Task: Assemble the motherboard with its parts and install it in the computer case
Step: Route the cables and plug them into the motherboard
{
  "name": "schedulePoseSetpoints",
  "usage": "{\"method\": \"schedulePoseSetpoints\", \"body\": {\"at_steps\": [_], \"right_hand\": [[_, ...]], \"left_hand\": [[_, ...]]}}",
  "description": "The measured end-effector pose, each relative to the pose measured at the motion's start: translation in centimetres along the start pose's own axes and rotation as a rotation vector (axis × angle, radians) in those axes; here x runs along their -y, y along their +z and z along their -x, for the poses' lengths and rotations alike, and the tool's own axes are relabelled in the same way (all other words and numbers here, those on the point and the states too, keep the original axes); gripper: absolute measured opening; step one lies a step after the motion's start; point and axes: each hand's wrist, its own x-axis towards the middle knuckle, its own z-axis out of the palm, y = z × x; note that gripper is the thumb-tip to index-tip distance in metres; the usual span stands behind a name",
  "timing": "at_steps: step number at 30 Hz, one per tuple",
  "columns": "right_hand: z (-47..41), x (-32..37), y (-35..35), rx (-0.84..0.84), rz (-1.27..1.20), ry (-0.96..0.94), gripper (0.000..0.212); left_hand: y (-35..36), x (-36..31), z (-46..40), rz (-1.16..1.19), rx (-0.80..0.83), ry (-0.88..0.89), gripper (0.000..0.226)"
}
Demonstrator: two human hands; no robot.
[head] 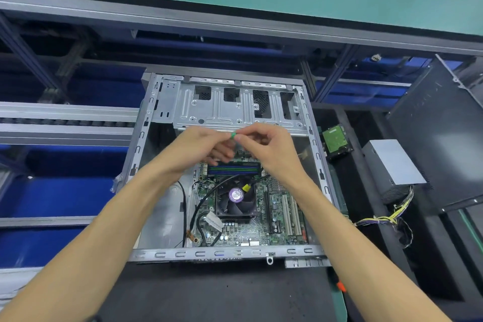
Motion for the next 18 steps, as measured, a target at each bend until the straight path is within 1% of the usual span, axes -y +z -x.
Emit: {"method": "schedulePoseSetpoints", "body": {"at_steps": [1,2,4,5,6,8,10,12,15,17,18], "right_hand": [[0.0,-0.3,0.2,0.027,0.113,-0.008,0.006],[0.0,-0.5,0.4,0.057,0.233,-0.022,0.008],[0.0,-0.7,1.0,0.109,0.426,-0.046,0.010],[-0.2,-0.7,1.3,0.124,0.494,-0.052,0.012],[-0.3,-0.6,1.6,0.133,0.549,-0.059,0.013],[-0.8,-0.6,2.6,0.136,0.642,-0.091,0.016],[-1.3,-0.8,3.7,0.142,0.717,-0.113,0.018],[-1.8,-1.2,5.2,0.171,0.733,-0.084,0.018],[-2.8,-2.1,7.0,0.248,0.615,0.092,0.015],[-3.8,-2.7,7.7,0.294,0.527,0.231,0.017],[-4.3,-2.9,8.0,0.325,0.536,0.276,0.021]], "left_hand": [[0.2,0.4,0.1,-0.222,-0.013,0.005,0.031],[0.6,0.9,0.2,-0.444,0.012,0.006,0.033],[1.9,2.1,0.7,-0.853,0.159,-0.033,0.039],[2.7,2.6,0.9,-0.996,0.235,-0.081,0.049],[3.4,3.0,1.1,-1.073,0.288,-0.115,0.061],[4.2,3.3,1.5,-1.078,0.345,-0.132,0.074],[4.6,3.3,1.8,-1.055,0.360,-0.117,0.079],[4.7,3.2,2.3,-1.091,0.368,-0.102,0.086],[4.7,3.0,2.9,-1.152,0.391,-0.095,0.096],[4.7,2.8,2.9,-1.163,0.395,-0.094,0.097],[4.7,2.7,2.9,-1.163,0.394,-0.091,0.096]]}}
